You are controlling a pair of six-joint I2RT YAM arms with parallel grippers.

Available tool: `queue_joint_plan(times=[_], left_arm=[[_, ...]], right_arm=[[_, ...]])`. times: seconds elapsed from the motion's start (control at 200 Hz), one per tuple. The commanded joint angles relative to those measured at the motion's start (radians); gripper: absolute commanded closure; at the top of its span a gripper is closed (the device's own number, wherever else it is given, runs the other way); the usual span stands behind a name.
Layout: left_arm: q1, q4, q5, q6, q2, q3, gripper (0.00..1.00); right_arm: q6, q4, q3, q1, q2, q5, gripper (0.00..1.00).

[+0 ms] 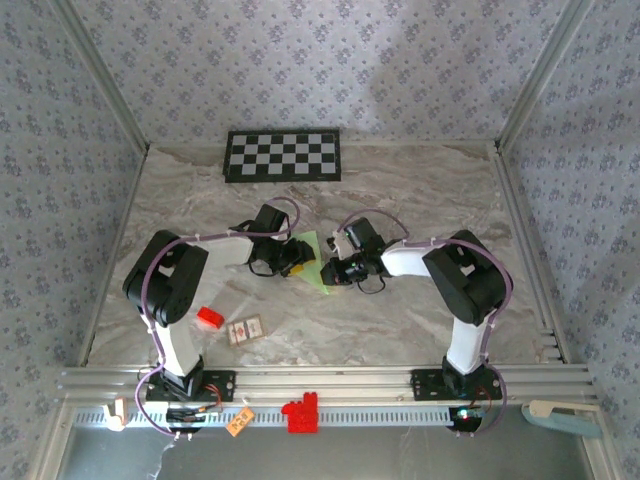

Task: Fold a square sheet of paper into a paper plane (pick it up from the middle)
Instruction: Fourth fold the wing at the center of the table.

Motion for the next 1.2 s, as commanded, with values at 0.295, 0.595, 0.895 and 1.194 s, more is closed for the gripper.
queue_joint_plan(times=[0.295, 0.595, 0.895, 1.194], left_arm=[[0.021, 0.016, -0.051, 0.031, -0.158, -0.042, 0.51], [0.024, 0.324, 0.108, -0.013, -0.118, -0.151, 0.71], [0.016, 0.450, 0.175, -0.052, -0.043, -0.149, 0.78], [0.013, 0.449, 0.172, -0.053, 0.000, -0.129, 0.81]], right_arm=[[0.050, -0.013, 0.003, -0.026, 0.041, -0.047, 0.91], [0.057, -0.029, 0.014, -0.045, 0.057, -0.078, 0.90], [0.052, -0.056, 0.029, -0.053, 0.071, -0.093, 0.90], [0.052, -0.064, 0.032, -0.055, 0.077, -0.098, 0.89]])
